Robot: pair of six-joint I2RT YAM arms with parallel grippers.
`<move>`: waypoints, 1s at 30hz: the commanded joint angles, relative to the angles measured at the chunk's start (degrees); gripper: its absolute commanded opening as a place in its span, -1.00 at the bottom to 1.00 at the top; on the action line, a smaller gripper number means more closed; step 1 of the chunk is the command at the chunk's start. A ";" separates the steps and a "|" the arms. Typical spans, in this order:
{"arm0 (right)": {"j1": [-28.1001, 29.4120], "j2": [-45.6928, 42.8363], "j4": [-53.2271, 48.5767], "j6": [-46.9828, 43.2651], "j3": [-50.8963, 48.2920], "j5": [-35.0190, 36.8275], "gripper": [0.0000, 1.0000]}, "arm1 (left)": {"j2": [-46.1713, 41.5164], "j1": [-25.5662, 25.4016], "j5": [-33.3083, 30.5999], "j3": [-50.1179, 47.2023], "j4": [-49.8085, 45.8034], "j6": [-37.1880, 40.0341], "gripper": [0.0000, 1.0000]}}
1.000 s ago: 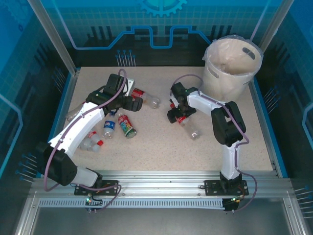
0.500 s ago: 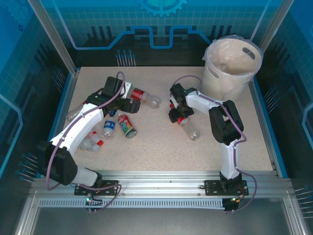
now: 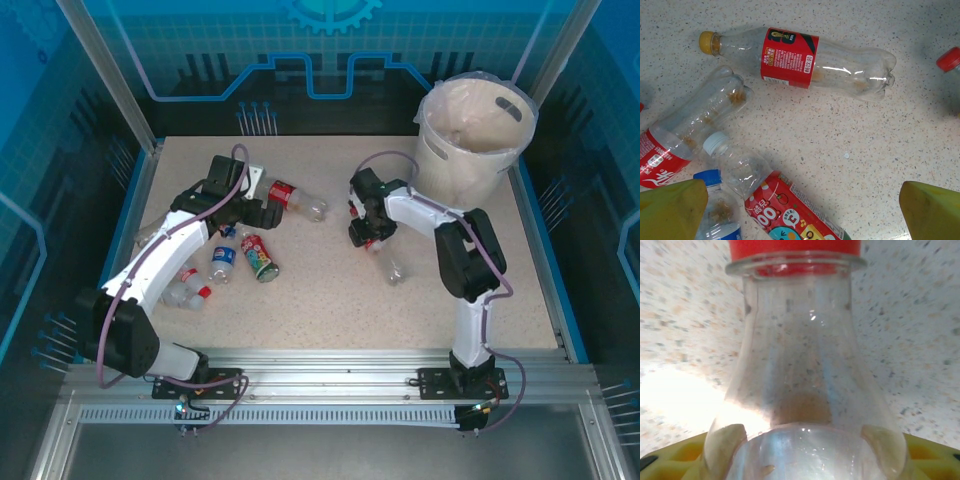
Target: Put the plastic bottles in the bin
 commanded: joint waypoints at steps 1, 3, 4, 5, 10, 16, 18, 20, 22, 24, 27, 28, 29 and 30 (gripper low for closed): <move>-0.23 -6.55 1.38 0.21 0.36 -3.07 0.09 | 0.40 0.30 1.28 -0.68 1.24 -0.93 0.98; -0.25 -9.72 2.50 -0.21 0.34 -5.00 0.06 | 0.45 0.39 1.35 -0.76 1.33 -0.90 0.99; -0.29 -11.14 2.97 -0.40 0.56 -5.73 0.04 | 0.48 0.39 1.36 -0.79 1.33 -0.93 0.98; -0.29 -12.83 3.44 -0.66 0.94 -6.44 0.02 | 0.46 0.40 1.43 -0.78 1.33 -0.92 0.99; -0.61 -20.65 6.47 -2.37 4.19 -7.11 0.00 | 0.40 0.39 1.45 -0.76 1.24 -0.97 0.99; -5.81 -27.13 13.33 -2.23 8.64 -11.86 -0.35 | 0.43 0.39 1.77 -0.84 1.24 -1.05 0.99; -8.22 -27.70 14.22 -1.43 10.96 -14.00 -0.40 | 0.55 0.39 1.80 -0.80 1.24 -1.04 0.98; -10.58 -28.70 17.65 -0.97 11.70 -15.04 -0.60 | 0.66 0.39 1.82 -0.76 1.24 -1.09 0.99; -12.85 -29.81 23.29 -0.32 10.79 -15.75 -0.86 | 0.76 0.41 2.02 -0.72 1.30 -1.11 0.98; -15.79 -30.68 30.14 1.69 9.10 -18.21 -0.99 | 0.82 0.39 2.09 -0.73 1.26 -1.18 0.98; -20.22 -31.89 42.02 6.72 6.46 -24.89 -1.00 | 1.01 0.48 2.10 -0.73 1.33 -1.16 0.99; -21.11 -32.16 45.03 7.19 5.71 -24.88 -1.00 | 1.18 0.48 2.27 -0.61 1.26 -1.27 0.98; -21.80 -32.43 47.60 6.84 5.03 -24.01 -1.00 | 1.40 0.48 2.43 -0.52 1.24 -1.41 0.98; -22.03 -32.53 49.18 6.13 4.44 -22.49 -1.00 | 1.52 0.44 2.50 -0.42 1.11 -1.45 0.99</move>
